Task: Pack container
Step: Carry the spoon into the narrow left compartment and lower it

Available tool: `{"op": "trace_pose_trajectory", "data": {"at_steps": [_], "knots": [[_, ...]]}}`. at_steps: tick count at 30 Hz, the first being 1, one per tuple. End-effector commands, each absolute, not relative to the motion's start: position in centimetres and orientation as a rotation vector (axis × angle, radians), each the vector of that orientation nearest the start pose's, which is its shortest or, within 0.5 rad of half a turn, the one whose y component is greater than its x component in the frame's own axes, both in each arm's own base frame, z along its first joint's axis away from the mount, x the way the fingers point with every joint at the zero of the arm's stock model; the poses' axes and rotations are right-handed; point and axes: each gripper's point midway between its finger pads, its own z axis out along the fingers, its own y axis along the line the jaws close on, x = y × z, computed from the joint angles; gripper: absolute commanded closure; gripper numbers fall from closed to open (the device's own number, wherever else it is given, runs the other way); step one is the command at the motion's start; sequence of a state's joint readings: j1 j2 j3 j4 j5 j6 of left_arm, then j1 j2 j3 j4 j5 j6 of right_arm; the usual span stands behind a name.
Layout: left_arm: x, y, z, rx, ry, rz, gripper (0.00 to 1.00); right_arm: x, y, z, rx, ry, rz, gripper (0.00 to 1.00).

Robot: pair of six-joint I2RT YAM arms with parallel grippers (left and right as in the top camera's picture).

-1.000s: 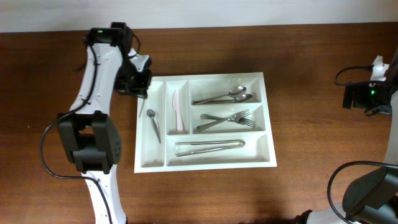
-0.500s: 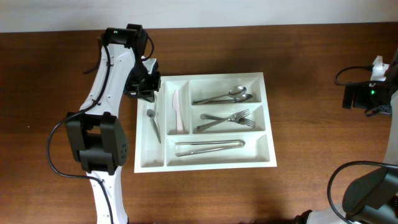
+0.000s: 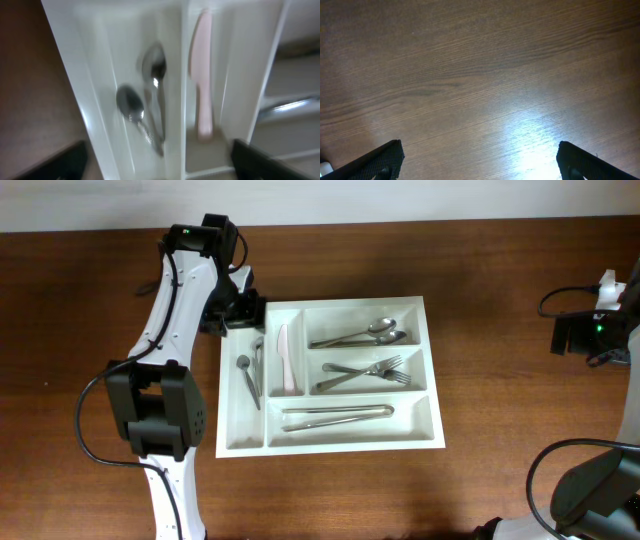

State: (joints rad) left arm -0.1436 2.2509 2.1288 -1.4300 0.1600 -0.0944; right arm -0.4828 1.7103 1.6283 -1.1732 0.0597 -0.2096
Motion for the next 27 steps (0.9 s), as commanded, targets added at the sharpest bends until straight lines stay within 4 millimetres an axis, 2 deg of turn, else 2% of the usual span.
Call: {"op": "trace_pose_trajectory", "data": {"at_steps": [1,3,7,10,13,16,22,27], "knots": [[45.3,-8.6,10.7,0.124,3.053,-0.251,0.01,33.3,-18.6,17.8,0.416,2.832,-0.221,0.01],[46.4,-8.0,10.9,0.105,3.011,-0.242,0.01,33.3,-18.6,17.8,0.416,2.832,-0.221,0.01],[47.9,-6.6,13.3,0.059,2.939,-0.262,0.01,33.3,-18.6,17.8,0.416,2.832,-0.221,0.01],[48.8,-5.7,16.6,0.039,2.857,-0.258,0.01,33.3,-18.6,17.8,0.416,2.832,-0.221,0.01],[48.8,-4.6,21.1,0.023,2.762,-0.250,0.01,33.3,-18.6,17.8,0.416,2.832,-0.221,0.01],[47.3,-3.7,25.1,0.060,2.697,-0.225,0.01,33.3,-18.6,17.8,0.416,2.832,-0.221,0.01],[42.0,-2.4,31.4,0.157,2.622,-0.174,0.01,33.3,-18.6,17.8,0.416,2.832,-0.221,0.01],[37.5,-2.6,35.0,0.168,2.584,-0.190,0.01,33.3,-18.6,17.8,0.416,2.832,-0.221,0.01]]}}
